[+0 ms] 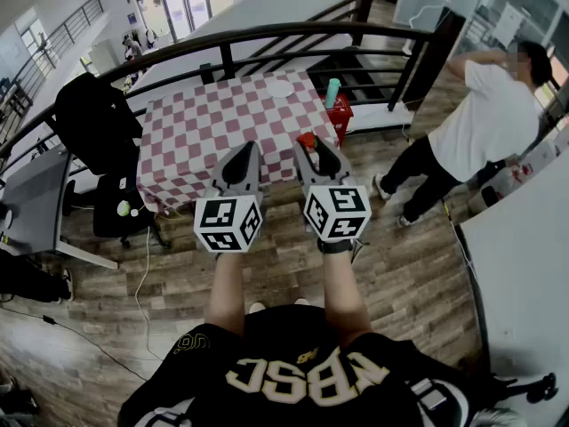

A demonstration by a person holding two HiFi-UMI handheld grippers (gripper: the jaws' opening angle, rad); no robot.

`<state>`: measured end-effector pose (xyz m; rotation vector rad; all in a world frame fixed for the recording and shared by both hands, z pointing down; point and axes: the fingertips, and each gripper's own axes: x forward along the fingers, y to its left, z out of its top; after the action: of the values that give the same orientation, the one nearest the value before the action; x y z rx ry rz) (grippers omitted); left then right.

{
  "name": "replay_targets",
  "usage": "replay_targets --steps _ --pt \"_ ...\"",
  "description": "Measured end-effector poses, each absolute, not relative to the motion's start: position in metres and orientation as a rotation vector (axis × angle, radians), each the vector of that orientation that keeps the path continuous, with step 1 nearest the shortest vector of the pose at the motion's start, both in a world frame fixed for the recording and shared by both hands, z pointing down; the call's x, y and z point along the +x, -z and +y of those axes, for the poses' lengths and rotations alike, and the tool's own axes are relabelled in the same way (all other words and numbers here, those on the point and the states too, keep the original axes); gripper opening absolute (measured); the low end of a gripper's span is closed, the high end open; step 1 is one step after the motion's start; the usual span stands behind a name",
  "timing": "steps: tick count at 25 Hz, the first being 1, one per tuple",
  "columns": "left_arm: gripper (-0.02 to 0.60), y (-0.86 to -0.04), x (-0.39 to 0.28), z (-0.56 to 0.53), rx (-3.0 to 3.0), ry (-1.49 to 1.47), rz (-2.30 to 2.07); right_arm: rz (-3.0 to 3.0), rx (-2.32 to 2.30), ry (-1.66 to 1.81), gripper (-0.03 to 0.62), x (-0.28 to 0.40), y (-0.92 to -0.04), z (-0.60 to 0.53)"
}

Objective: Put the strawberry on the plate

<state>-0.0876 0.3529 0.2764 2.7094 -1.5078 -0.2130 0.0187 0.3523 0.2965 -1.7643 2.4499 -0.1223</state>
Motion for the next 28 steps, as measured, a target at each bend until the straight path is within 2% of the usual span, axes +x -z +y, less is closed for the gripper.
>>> replay_targets --steps 14,28 --pt "0.015 -0.288 -0.004 0.363 2.742 0.135 -1.503 2.436 -1.72 0.154 0.152 0.091 -0.304 0.361" --pt "0.015 -0.294 0.027 0.347 2.743 0.059 -1.526 2.413 -1.641 0.231 0.152 0.124 -0.303 0.343"
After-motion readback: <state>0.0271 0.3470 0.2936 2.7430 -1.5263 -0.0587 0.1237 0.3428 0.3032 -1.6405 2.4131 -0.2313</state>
